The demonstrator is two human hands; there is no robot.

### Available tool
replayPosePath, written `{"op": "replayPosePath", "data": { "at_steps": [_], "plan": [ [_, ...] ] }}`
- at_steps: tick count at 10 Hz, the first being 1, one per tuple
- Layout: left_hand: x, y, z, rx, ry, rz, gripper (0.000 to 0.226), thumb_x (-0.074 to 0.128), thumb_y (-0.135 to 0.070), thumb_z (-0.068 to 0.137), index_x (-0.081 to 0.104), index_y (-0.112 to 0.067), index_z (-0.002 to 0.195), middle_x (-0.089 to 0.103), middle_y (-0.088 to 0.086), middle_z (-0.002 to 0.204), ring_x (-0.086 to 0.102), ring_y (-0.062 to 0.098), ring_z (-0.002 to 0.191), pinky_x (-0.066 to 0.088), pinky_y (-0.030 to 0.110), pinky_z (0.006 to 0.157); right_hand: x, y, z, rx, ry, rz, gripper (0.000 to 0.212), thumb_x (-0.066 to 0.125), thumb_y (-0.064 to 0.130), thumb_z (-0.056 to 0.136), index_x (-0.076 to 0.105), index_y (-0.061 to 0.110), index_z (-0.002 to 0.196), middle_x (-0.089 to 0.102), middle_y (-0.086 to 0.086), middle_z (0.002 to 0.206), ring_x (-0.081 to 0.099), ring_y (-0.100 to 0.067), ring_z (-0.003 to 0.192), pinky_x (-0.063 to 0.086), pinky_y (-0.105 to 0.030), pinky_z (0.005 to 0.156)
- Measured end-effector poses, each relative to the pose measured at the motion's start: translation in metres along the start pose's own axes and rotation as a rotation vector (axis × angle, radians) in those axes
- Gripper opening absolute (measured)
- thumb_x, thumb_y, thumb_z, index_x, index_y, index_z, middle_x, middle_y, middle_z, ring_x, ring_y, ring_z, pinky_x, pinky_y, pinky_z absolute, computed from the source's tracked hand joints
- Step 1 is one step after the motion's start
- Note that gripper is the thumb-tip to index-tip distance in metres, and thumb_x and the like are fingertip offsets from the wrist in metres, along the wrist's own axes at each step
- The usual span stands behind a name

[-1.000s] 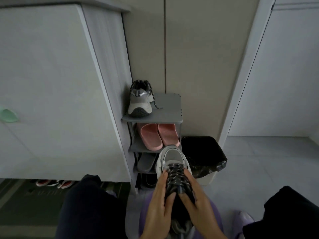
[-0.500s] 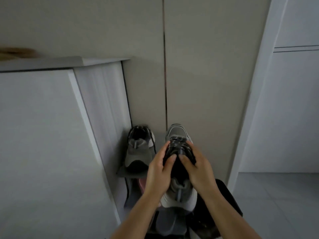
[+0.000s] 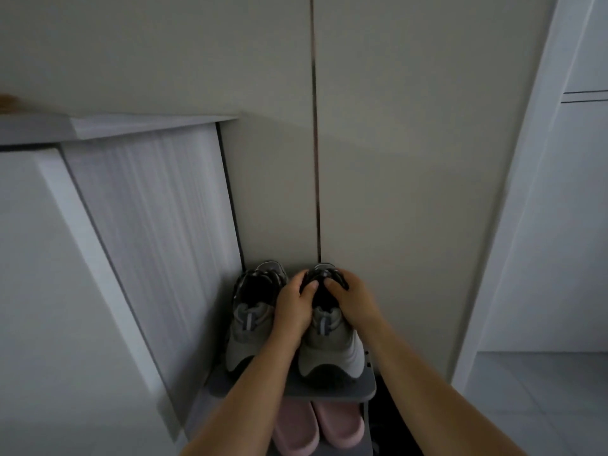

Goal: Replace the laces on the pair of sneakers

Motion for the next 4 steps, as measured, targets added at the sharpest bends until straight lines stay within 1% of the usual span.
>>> {"op": "replayPosePath", "data": {
  "at_steps": [1,2,3,4],
  "plan": [
    [0.003,-0.002,0.000,-0.033,0.016,-0.037,0.035,0.044,-0.017,0.095,0.048,-0.013,0.130,0.055,0.011,0.128,0.053,0.022,0.116,0.043,0.035,0.101,-0.002,-0.002,0.002,0.018,-0.010,0.061,0.028,0.049,0.013,0.094,0.057,0.007,0.121,0.063,-0.013,0.113,0.060,-0.025,0.105,0.048,-0.033,0.092],
    [0.007,0.006,-0.002,-0.125,0.073,-0.173,0.034,0.044,-0.016,0.096,0.046,-0.019,0.130,0.055,0.006,0.126,0.054,0.019,0.112,0.047,0.033,0.094,0.003,-0.004,0.001,-0.005,0.034,0.146,0.015,0.048,0.013,0.095,0.058,0.018,0.104,0.064,-0.002,0.097,0.060,-0.010,0.087,0.050,-0.016,0.078],
    [0.013,0.011,-0.002,-0.202,0.103,-0.337,0.031,0.046,-0.015,0.095,0.049,-0.027,0.123,0.058,0.003,0.119,0.058,0.015,0.102,0.048,0.024,0.077,0.006,-0.010,0.007,-0.054,0.049,0.136,0.019,0.048,0.013,0.094,0.055,0.031,0.090,0.063,-0.002,0.098,0.060,-0.011,0.091,0.050,-0.020,0.084],
    [0.008,0.019,0.002,-0.146,0.014,-0.324,0.033,0.048,-0.013,0.093,0.048,-0.030,0.122,0.056,-0.006,0.115,0.054,0.007,0.102,0.043,0.014,0.077,0.008,-0.023,0.012,-0.110,0.008,0.152,0.017,0.053,0.027,0.089,0.053,0.042,0.097,0.059,-0.001,0.114,0.055,-0.011,0.108,0.043,-0.028,0.098]
  ]
}}
Point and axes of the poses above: each hand's wrist, its own z-axis towards the middle knuckle, its own x-axis out of the palm, y = z × x, the point moved 9 cm from there along z, towards the middle knuckle
